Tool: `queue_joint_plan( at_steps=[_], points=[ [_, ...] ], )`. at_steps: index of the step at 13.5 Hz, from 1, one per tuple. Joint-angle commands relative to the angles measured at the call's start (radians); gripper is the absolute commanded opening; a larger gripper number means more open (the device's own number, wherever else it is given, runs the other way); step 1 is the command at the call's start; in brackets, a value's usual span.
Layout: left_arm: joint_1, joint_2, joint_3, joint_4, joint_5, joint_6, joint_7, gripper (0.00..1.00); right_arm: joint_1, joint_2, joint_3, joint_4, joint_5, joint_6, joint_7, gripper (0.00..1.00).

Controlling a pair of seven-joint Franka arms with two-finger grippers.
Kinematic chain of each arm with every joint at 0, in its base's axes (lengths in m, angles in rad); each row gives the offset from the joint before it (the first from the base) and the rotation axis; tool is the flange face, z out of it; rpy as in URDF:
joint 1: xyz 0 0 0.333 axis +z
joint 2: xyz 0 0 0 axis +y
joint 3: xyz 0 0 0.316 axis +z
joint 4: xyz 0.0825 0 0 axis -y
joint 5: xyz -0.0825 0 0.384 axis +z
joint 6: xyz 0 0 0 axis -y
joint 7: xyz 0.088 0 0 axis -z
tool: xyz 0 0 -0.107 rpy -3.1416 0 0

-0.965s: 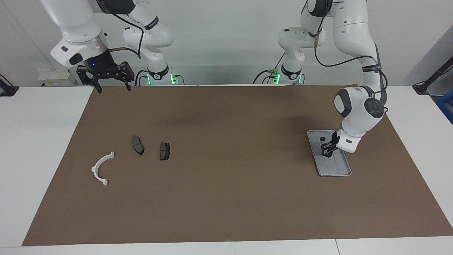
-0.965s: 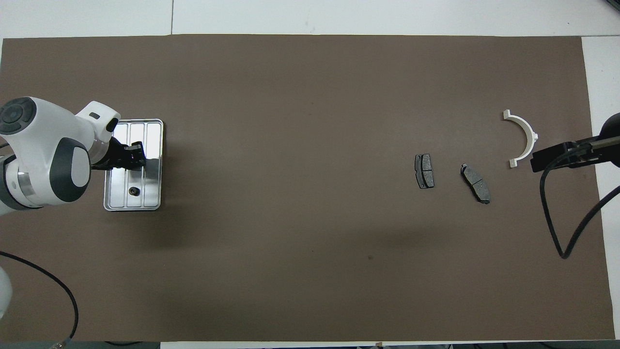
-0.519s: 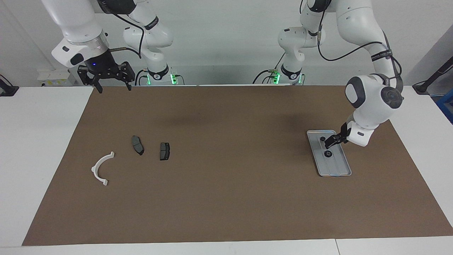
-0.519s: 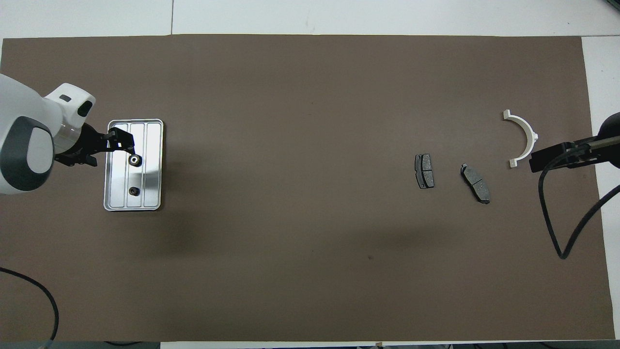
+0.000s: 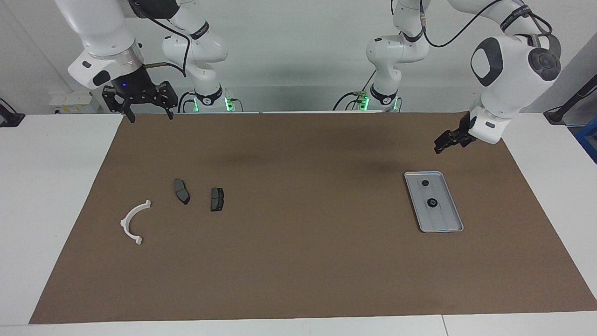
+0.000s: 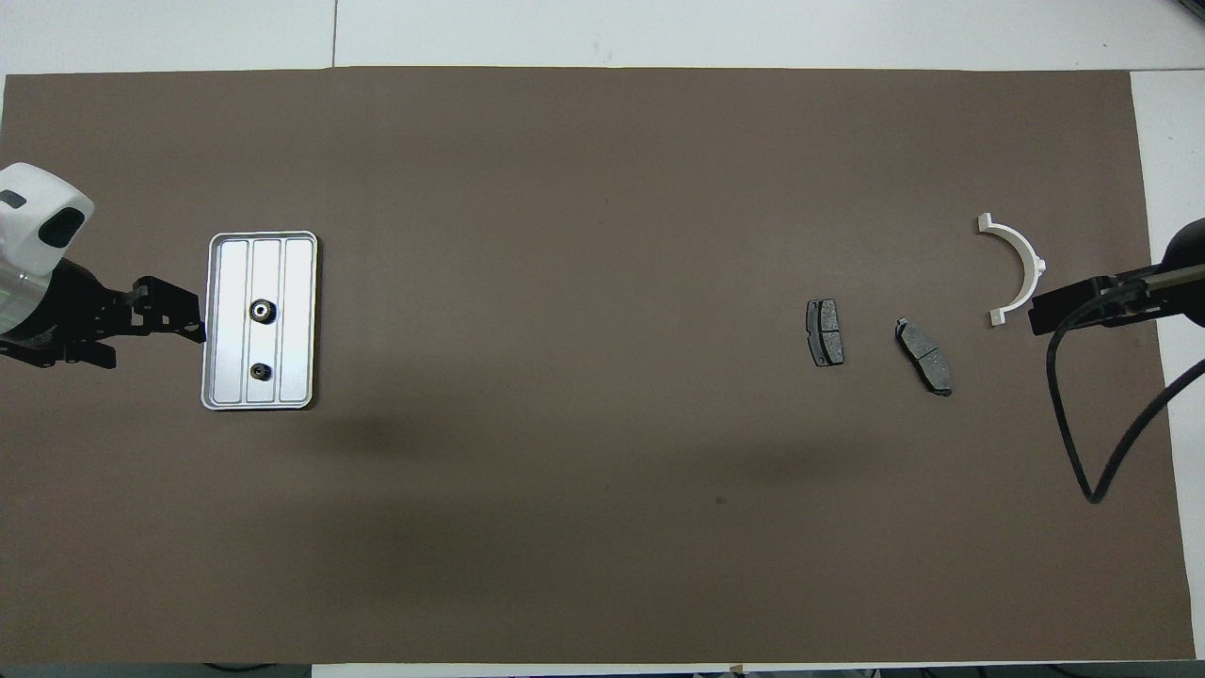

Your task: Pick bearing gear from pile to tray

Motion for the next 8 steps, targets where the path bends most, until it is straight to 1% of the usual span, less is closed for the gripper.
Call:
queue_joint_plan(
  at_steps=[1,5,8],
  points=[
    [-0.010,-0.034,0.004,-0.037,0.014,-0.009,0.009,1.00,-0.012,-0.003,0.005,-0.001,0.004,0.008,-0.013,1.00],
    [-0.002,-0.040,0.003,-0.037,0.013,0.028,0.007,1.00,-0.011,-0.003,0.005,-0.001,0.004,0.008,-0.013,1.00],
    [0.004,-0.063,-0.014,-0.017,0.014,0.006,0.015,1.00,-0.012,-0.003,0.005,-0.001,0.004,0.008,-0.015,1.00]
  ],
)
